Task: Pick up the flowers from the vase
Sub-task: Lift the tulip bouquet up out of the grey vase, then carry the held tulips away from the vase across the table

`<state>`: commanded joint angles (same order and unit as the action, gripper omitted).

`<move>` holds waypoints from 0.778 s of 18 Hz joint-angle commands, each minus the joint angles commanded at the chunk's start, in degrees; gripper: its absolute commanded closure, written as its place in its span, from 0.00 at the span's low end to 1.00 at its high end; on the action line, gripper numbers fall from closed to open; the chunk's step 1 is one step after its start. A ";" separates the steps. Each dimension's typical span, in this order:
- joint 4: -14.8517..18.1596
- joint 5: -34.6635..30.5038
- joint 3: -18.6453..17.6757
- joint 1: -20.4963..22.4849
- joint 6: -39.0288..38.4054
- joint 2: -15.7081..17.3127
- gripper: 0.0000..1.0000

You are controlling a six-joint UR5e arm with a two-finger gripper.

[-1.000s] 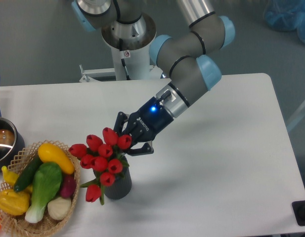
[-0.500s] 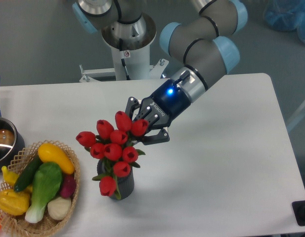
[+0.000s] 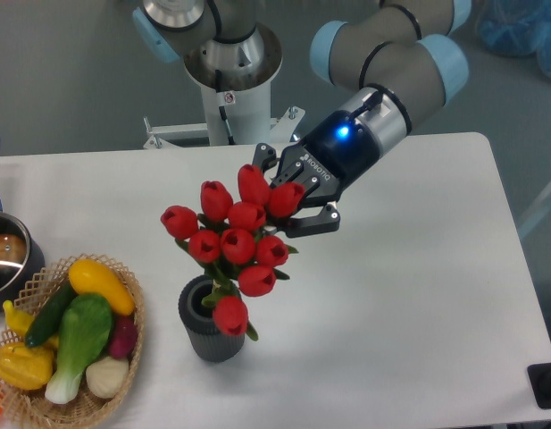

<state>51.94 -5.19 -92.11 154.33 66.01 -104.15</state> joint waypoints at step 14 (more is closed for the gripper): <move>-0.52 -7.71 5.01 8.78 -1.17 -0.70 1.00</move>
<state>51.42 -12.90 -87.10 163.12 64.84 -104.85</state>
